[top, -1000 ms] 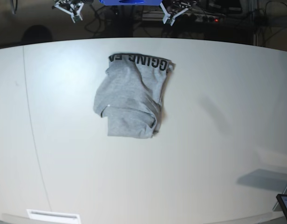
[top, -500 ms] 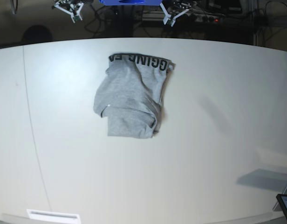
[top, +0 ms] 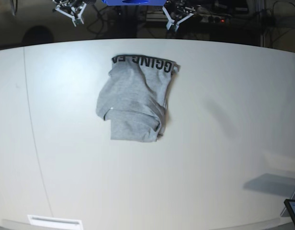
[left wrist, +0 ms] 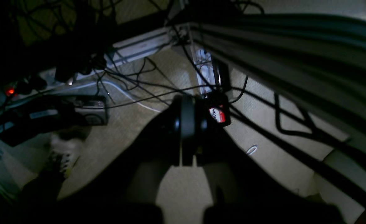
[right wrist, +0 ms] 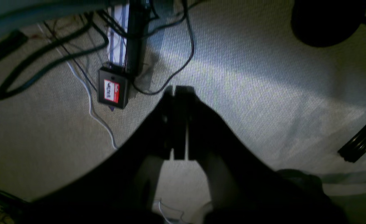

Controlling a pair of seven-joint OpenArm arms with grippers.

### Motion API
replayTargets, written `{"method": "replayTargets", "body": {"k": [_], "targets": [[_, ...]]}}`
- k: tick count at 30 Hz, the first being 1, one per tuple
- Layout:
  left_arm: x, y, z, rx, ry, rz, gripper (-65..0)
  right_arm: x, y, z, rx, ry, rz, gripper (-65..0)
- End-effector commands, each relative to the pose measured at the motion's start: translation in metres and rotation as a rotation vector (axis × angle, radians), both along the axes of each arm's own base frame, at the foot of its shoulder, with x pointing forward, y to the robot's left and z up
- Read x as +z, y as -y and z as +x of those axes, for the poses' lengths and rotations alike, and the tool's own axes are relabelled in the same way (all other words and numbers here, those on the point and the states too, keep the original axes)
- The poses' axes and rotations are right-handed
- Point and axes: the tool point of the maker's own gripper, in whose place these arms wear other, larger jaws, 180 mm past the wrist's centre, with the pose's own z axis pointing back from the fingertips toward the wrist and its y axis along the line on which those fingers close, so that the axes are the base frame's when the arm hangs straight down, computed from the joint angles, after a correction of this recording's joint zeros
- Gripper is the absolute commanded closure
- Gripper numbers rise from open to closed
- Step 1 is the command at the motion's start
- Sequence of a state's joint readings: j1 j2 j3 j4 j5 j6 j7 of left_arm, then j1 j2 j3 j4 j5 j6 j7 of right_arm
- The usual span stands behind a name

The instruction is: Fold the T-shirt properly

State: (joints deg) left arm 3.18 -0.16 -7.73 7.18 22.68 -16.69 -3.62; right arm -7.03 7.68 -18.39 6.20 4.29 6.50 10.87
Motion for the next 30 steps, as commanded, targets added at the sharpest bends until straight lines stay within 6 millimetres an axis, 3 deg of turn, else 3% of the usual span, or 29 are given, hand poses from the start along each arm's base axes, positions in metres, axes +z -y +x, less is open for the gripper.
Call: {"method": "replayTargets", "body": {"k": [1, 9, 30], "targets": [[0.0, 0.0, -0.004, 0.0, -0.006, -0.003, 0.0, 0.001, 0.006, -0.005, 0.008, -0.005, -0.007, -0.6], [0.0, 0.003, 0.007, 0.0, 0.01, -0.007, 0.0, 0.002, 0.018, -0.004, 0.011, -0.004, -0.025, -0.3], [0.001, 0.012, 0.025, 0.0, 0.033, -0.02, 0.0, 0.001, 0.019, 0.004, 0.011, 0.008, -0.027, -0.7]]}}
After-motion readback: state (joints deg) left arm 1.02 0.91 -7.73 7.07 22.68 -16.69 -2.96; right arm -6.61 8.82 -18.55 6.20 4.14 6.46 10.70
